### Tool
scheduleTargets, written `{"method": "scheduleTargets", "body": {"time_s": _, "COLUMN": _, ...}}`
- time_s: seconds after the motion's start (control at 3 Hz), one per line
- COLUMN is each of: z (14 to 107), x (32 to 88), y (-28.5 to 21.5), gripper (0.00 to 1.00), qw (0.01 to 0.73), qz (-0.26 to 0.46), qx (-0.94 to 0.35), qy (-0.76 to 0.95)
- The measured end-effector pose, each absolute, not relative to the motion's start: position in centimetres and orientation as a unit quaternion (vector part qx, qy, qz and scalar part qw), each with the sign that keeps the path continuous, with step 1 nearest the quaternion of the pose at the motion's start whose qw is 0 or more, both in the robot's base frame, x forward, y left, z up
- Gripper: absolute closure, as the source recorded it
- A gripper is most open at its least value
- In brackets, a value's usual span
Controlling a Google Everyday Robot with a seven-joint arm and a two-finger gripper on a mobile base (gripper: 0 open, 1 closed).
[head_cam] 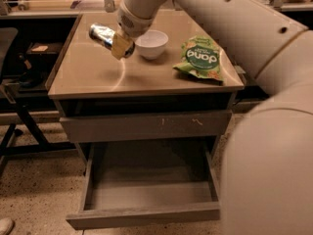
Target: Place redbull can into middle drawer
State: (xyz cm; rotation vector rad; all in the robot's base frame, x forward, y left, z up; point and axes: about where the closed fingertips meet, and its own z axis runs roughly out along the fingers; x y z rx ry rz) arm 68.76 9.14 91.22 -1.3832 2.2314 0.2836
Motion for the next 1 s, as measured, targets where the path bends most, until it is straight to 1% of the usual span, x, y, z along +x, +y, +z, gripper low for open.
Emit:
{"method": "scheduleTargets", "body": {"time_s": 0.33, "z": 88.0, "x": 67.0, "y": 8.1, "gripper": 1.0, "qw": 0.214, "qz": 0.101, "qx": -0.512, "qy": 0.826}}
{"method": "scheduleTargets", "body": {"time_s": 0.67, "z": 89.0, "x": 66.1, "y": 8.5, "gripper": 1.0, "qw": 0.216, "qz": 0.103, "qx": -0.514, "qy": 0.824}}
{"method": "scheduleTargets", "body": {"time_s": 1.0, "z": 90.7, "x": 62.8, "y": 8.7, "gripper": 1.0, "qw": 0.221, "qz": 0.099, "qx": -0.497, "qy": 0.833}}
